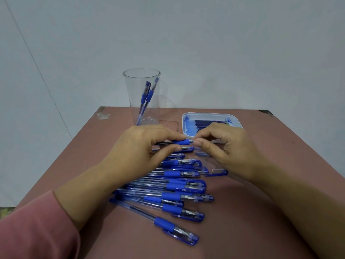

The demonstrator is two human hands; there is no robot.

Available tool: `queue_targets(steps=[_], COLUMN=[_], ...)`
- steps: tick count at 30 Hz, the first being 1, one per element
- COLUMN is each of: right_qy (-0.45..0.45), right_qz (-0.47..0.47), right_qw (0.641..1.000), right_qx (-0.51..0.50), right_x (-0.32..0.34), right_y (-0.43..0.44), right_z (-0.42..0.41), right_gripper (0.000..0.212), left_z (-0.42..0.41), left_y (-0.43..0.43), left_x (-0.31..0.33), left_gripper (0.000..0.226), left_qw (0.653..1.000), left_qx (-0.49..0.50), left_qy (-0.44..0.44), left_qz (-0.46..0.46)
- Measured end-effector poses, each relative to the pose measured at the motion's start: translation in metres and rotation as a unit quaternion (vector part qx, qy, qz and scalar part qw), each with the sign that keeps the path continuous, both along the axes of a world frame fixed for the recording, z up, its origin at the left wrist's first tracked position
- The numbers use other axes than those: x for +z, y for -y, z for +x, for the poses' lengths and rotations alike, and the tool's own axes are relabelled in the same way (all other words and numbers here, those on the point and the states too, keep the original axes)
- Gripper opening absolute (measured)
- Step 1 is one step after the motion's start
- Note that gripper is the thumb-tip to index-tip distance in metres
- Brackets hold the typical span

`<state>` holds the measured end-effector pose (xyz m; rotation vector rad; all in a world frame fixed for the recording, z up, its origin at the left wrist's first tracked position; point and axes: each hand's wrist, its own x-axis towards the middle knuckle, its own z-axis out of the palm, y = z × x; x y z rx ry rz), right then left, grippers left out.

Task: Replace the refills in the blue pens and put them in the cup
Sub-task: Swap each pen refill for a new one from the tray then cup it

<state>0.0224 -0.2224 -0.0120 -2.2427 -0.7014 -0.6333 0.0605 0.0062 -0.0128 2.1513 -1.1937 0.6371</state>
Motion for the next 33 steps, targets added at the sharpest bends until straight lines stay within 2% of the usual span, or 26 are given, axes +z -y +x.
queue_targets(steps=[4, 8, 14, 17, 21, 26, 29, 33], right_qy=[0.018, 0.030, 0.040, 0.073, 0.073, -0.017, -0.053, -0.172], right_qz=[0.004, -0.013, -0.013, -0.033, -0.022, -0.032, -0.096, -0.158], right_qw=[1.000, 0.999, 0.999, 0.997, 0.997, 0.999, 0.994, 0.972], right_qx=[0.000, 0.001, 0.003, 0.000, -0.004, -0.010, -0.026, -0.026], right_x=[0.002, 0.000, 0.002, 0.003, 0.004, 0.009, 0.013, 0.016], right_y=[0.002, 0.002, 0.002, 0.002, 0.000, 0.007, 0.026, 0.045], right_z=[-0.002, 0.001, -0.003, -0.002, -0.003, -0.004, -0.005, -0.010], right_gripper=[0.019, 0.011, 0.024, 0.016, 0.012, 0.021, 0.032, 0.029], left_z=[0.000, -0.002, -0.002, -0.003, -0.004, -0.003, 0.001, 0.004], left_y=[0.000, 0.001, 0.001, 0.001, 0.001, 0.001, -0.002, -0.004], left_x=[-0.001, 0.001, 0.001, 0.002, 0.003, 0.001, 0.000, -0.001], left_gripper=[0.026, 0.025, 0.025, 0.026, 0.026, 0.025, 0.025, 0.026], left_qw=[1.000, 1.000, 1.000, 1.000, 0.999, 1.000, 1.000, 1.000], left_qx=[0.000, -0.001, -0.002, -0.007, -0.007, 0.001, 0.012, 0.019], left_qy=[-0.004, -0.006, -0.003, -0.006, -0.007, -0.005, -0.007, -0.012], left_qz=[-0.003, -0.013, -0.010, -0.018, -0.032, -0.013, -0.011, -0.014])
